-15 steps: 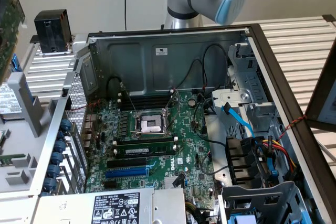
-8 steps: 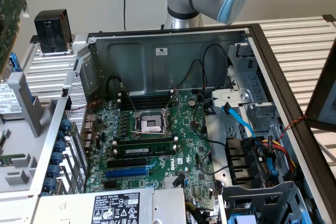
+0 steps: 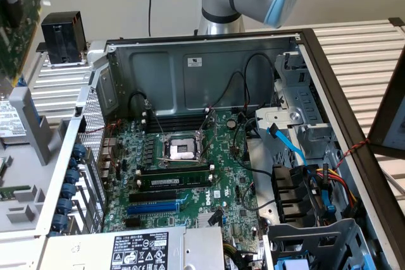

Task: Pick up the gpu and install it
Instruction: 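Pick up the gpu and move the gpu toward the slot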

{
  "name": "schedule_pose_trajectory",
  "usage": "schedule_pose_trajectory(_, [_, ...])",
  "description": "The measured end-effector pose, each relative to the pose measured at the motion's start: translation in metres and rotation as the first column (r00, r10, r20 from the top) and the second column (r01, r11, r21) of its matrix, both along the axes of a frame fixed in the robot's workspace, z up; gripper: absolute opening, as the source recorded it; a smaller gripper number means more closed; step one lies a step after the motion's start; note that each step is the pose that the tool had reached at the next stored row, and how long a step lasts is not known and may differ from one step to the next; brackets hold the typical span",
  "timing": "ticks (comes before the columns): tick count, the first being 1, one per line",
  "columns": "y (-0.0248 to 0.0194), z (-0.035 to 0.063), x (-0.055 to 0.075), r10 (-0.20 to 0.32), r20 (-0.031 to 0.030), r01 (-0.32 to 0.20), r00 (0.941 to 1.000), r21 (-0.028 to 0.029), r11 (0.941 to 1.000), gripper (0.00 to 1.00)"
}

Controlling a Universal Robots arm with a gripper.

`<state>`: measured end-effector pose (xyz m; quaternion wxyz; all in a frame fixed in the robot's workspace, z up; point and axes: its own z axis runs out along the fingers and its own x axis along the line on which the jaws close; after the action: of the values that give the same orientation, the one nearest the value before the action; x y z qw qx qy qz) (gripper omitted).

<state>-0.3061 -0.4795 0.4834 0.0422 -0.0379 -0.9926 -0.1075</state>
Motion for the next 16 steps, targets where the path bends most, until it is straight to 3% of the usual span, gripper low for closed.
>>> schedule_pose_trajectory(6, [-0.0003,0.0,0.027,0.0,-0.0003,0.0,1.0,-0.0082,1.0,0.27])
schedule_pose_trajectory(16, [-0.0012,-0.0066,0.073,0.0,0.0003,0.0,1.0,-0.0089,1.0,0.27])
